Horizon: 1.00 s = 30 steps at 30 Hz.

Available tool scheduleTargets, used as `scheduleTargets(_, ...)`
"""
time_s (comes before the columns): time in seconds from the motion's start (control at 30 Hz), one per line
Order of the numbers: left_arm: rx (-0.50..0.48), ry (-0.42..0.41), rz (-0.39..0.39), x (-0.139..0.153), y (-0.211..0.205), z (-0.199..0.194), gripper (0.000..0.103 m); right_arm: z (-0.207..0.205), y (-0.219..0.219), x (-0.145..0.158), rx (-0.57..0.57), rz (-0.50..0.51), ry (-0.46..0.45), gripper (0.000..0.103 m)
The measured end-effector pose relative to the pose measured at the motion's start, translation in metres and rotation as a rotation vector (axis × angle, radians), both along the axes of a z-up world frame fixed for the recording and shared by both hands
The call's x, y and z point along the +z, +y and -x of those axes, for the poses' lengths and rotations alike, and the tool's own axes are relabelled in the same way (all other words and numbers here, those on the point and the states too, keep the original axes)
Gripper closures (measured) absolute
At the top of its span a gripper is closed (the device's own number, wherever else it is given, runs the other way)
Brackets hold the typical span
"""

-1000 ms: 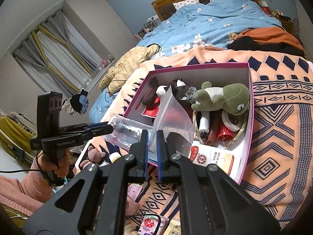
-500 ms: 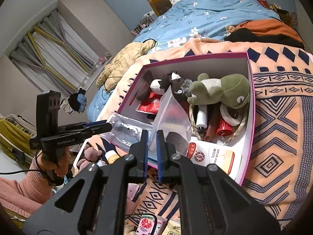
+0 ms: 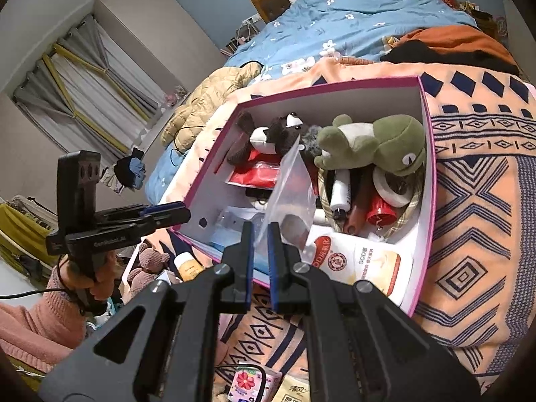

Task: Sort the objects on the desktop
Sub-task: 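Lower the bag into the box and open the right gripper, then move the right gripper down to the cream tissue pack beside the box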

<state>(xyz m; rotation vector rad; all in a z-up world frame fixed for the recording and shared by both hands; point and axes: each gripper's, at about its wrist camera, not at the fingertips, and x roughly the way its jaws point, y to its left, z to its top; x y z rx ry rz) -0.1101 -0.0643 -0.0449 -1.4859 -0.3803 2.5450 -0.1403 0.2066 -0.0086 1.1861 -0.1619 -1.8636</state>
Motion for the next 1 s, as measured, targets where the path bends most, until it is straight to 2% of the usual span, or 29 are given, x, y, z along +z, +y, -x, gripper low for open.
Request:
scheduleTargets(0.5, -0.04, -0.028, 0.002, -0.01, 0.016, 0.005, 0.074, 0.008, 0.018, -0.014, -0.055, -0.076, -0.018, 0.093)
scheduleTargets(0.7, -0.07, -0.01, -0.014, -0.006, 0.028, 0.003, 0.074, 0.017, 0.015, -0.019, -0.083, -0.151, 0.009, 0.093)
scheduleTargets(0.87, -0.113, 0.018, -0.02, 0.0, 0.042, -0.005, 0.07, 0.018, 0.02, -0.022, -0.092, -0.124, -0.016, 0.093)
scheduleTargets(0.93, -0.13, 0.032, -0.031, 0.004, 0.048, -0.01, 0.065, 0.014, 0.022, -0.021, -0.086, -0.109, -0.021, 0.093)
scheduleTargets(1.0, -0.149, 0.046, -0.039, 0.007, 0.055, -0.017, 0.064, 0.01, 0.025, -0.017, -0.077, -0.086, -0.03, 0.09)
